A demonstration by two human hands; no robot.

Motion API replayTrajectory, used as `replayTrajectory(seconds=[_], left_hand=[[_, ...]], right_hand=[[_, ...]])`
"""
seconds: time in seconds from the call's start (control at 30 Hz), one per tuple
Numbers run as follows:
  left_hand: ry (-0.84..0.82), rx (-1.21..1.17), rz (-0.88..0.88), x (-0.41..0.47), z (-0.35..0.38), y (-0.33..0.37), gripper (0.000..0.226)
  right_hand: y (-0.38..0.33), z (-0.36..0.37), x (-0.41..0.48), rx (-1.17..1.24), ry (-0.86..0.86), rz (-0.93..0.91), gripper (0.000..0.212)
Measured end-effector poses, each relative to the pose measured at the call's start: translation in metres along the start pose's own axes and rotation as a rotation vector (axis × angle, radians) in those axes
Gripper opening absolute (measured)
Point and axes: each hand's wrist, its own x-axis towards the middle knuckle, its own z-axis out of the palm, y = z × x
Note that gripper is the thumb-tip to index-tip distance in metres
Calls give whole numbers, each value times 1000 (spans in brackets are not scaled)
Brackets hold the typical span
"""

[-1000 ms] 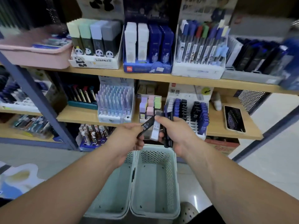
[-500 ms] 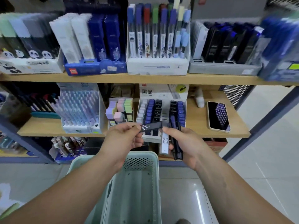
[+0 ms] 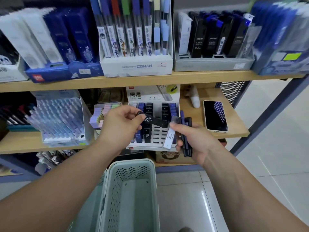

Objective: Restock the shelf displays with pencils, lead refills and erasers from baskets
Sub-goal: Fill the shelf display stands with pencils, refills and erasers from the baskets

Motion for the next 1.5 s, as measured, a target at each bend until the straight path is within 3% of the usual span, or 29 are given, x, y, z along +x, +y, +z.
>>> replayTrajectory(seconds=[0.27, 0.57, 1.0, 1.5], left_hand=[[-8, 342, 202, 22, 11, 8, 4], [2, 559, 360, 62, 22, 4, 12], [-219, 553, 314, 54, 30, 4, 12], [-291, 764, 493, 56, 46, 0, 23]], right_hand=[[1, -10, 2, 3, 104, -19, 14], [2, -11, 7, 3, 135, -19, 14], [4, -10, 12, -24, 197, -19, 11], [1, -7, 10, 43, 197, -41, 15]])
